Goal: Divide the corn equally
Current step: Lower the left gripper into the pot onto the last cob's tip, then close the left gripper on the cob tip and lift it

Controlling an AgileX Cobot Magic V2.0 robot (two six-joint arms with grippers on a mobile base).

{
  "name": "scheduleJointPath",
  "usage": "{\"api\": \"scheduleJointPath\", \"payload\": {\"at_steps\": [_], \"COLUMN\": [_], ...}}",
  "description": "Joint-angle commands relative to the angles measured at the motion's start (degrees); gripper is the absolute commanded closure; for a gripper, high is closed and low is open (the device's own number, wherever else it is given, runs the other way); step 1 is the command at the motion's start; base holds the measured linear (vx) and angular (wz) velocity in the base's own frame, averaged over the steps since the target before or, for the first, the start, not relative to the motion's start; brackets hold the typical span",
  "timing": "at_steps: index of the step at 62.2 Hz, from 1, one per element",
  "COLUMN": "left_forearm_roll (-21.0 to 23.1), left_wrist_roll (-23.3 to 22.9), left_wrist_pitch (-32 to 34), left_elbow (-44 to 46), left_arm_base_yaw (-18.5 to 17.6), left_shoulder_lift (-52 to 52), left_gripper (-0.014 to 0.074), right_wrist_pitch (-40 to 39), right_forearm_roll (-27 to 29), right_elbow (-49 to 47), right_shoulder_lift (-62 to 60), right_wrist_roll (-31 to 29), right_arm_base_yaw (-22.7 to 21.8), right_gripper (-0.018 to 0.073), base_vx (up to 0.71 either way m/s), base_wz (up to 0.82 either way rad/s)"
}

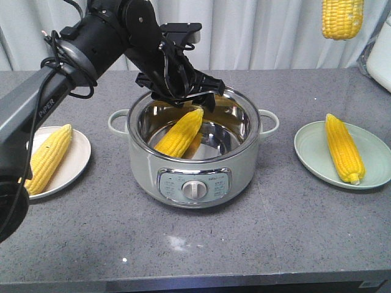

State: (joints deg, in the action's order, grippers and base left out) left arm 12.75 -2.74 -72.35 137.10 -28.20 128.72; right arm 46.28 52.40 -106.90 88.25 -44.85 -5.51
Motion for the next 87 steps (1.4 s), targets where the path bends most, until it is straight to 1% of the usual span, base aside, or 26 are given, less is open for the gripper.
{"api": "scheduleJointPath", "payload": {"at_steps": [1,17,23,61,67,87], "left_forearm_roll": [1.1,-0.7,-3.1,-3.0,-2.7,-2.5], "left_wrist_roll": [-0.4,-0.4,-0.5,-0.5,-1.8,-1.8], "left_wrist_pitch": [0.5,0.5,0.5,0.5,0.5,0.5], "left_elbow": [1.4,1.4,1.4,1.4,1.4,1.4], "left_arm_base_yaw": [-0.3,-0.2,-0.2,-0.3,-0.3,-0.3], "left_shoulder_lift": [-2.7,-2.3,-2.3,-1.9,-1.2,0.1], "left_gripper": [0.0099,0.0099,0.0099,0.0099,0.0099,0.01], "right_wrist_pitch": [-2.7,-2.6,-2.5,-2.3,-2.3,-2.3], "right_forearm_roll": [2.0,1.1,0.4,0.5,0.5,0.5], "right_elbow": [-1.8,-1.8,-1.8,-1.8,-1.8,-1.8], "right_shoulder_lift": [-1.7,-1.7,-1.7,-1.7,-1.7,-1.7], "right_wrist_roll": [0.3,0.3,0.6,0.8,1.1,1.1], "right_arm_base_yaw": [-0.3,-0.3,-0.3,-0.3,-0.3,-0.3], "right_gripper": [0.0566,0.0566,0.0566,0.0566,0.0566,0.0566], "base_vx": [0.0,0.0,0.0,0.0,0.0,0.0], "base_wz": [0.0,0.0,0.0,0.0,0.0,0.0]}}
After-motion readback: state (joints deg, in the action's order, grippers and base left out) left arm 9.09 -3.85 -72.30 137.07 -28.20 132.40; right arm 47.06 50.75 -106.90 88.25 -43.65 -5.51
